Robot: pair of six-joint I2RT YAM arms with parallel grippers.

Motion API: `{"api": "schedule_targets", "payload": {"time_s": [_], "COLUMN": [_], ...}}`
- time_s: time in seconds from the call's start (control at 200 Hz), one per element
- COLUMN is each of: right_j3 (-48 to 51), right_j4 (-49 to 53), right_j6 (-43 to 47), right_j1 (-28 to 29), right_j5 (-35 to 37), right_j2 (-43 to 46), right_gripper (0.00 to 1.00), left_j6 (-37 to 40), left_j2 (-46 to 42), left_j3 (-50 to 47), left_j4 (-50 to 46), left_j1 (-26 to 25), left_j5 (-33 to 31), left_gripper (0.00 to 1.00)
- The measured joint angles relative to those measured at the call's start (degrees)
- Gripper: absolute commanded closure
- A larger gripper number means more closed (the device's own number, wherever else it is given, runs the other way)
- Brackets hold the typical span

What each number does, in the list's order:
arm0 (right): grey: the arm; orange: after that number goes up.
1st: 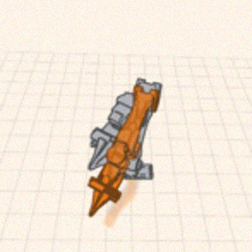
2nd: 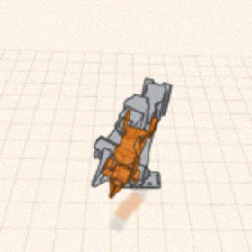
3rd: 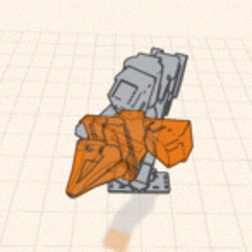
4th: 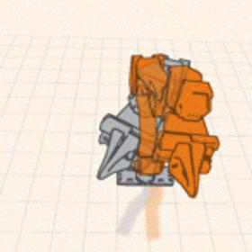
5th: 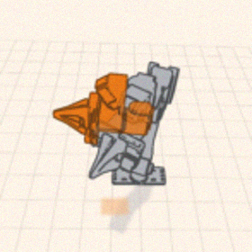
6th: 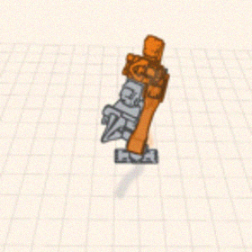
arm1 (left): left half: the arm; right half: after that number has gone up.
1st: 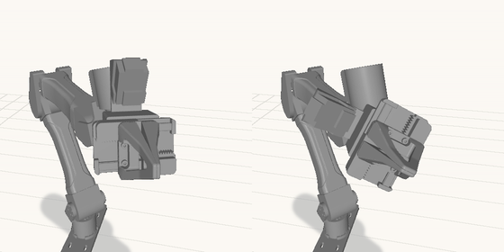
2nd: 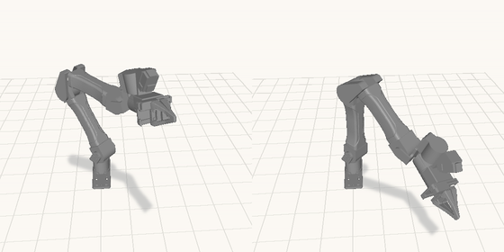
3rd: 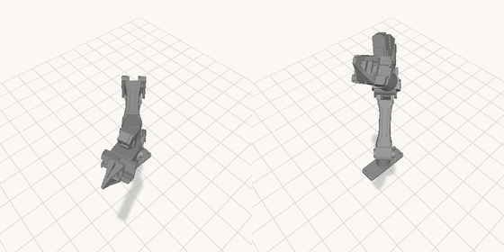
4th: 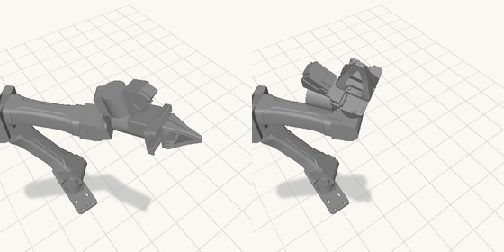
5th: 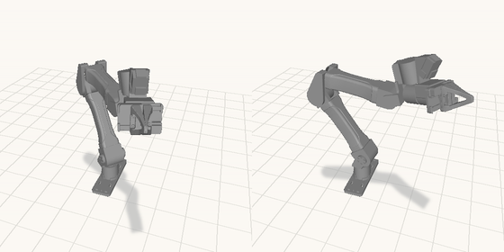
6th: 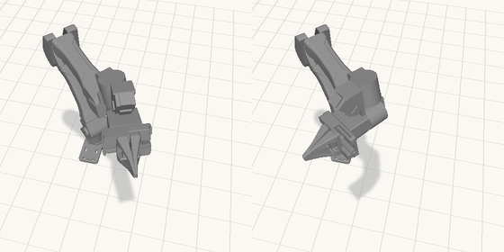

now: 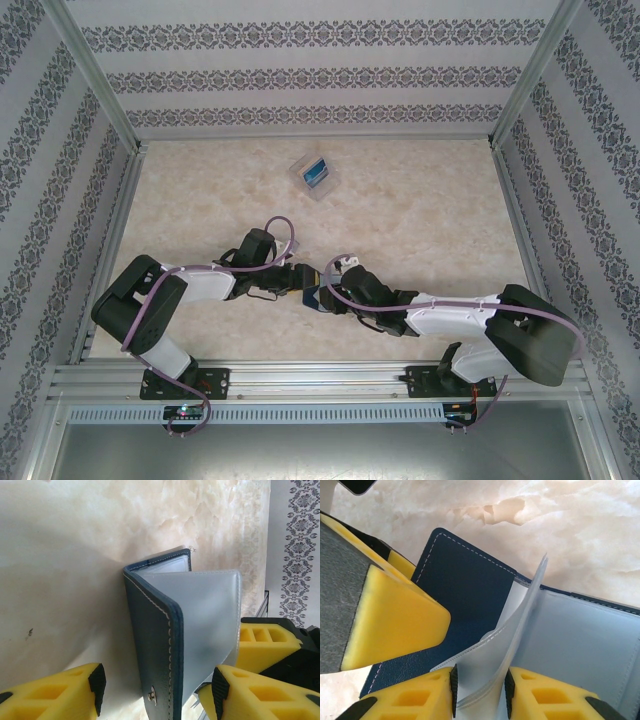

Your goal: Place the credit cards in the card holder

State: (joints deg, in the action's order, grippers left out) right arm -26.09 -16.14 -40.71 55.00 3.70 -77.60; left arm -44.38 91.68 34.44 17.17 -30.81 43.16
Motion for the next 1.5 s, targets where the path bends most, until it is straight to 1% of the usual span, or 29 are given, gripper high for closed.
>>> {"api": "schedule_targets", "payload": {"time_s": [0.14, 0.32, 0.375, 0.42, 0.5, 0.59, 0.729, 0.879, 1.019, 1.109, 1.264, 1.449, 1.499], "right_j3": [0.0, 0.0, 0.0, 0.0, 0.0, 0.0, 0.0, 0.0, 0.0, 0.0, -0.4, -0.9, -0.9], "right_j4": [1.5, 2.8, 2.8, 2.8, 2.6, 2.5, 1.8, 0.3, -1.1, -2.0, -3.1, -4.2, -4.3], "right_j6": [-1.0, -1.6, -1.5, -1.4, -1.4, -1.3, -1.3, -1.3, -1.3, -1.3, -1.3, -1.3, -1.3], "right_j1": [0.0, 0.0, 0.0, 0.0, 0.0, 0.0, 0.0, 0.0, 0.0, 0.0, 0.0, 0.0, 0.0], "right_j5": [1.1, 2.1, 2.0, 2.0, 1.6, 1.2, 1.1, 0.3, -0.4, -1.0, -1.9, -2.4, -2.6], "right_j2": [0.3, 1.2, 1.3, 1.3, 1.3, 1.3, 1.0, 0.9, 0.4, -0.2, -2.1, -3.6, -3.8], "right_gripper": [0.63, 0.64, 0.66, 0.68, 0.72, 0.76, 0.77, 0.77, 0.74, 0.74, 0.75, 0.77, 0.78], "left_j6": [0.7, 1.1, 1.4, 1.8, 2.2, 2.2, 2.4, 2.4, 2.4, 2.8, 3.5, 4.5, 4.8], "left_j2": [0.0, 0.0, 0.0, 0.0, 0.0, -0.2, -0.5, -0.8, -0.8, -0.8, -1.6, -2.2, -2.2], "left_j3": [0.0, 0.0, 0.0, 0.0, 0.0, 0.0, -0.3, -1.1, -1.1, -1.1, -1.2, -1.5, -1.5], "left_j4": [-0.1, -0.3, -0.5, -0.6, -0.7, -0.7, -0.4, 0.3, 0.5, 0.5, 0.8, 0.3, -0.1], "left_j1": [-0.4, -0.7, -0.6, -0.7, -0.7, -0.7, -0.7, -0.7, -0.7, -0.7, -0.7, -0.7, -0.7], "left_j5": [0.0, 0.0, 0.0, 0.0, 0.2, 0.7, 2.0, 3.4, 4.2, 4.8, 5.7, 4.6, 4.4], "left_gripper": [0.39, 0.38, 0.38, 0.40, 0.48, 0.53, 0.57, 0.65, 0.66, 0.67, 0.70, 0.72, 0.74]}}
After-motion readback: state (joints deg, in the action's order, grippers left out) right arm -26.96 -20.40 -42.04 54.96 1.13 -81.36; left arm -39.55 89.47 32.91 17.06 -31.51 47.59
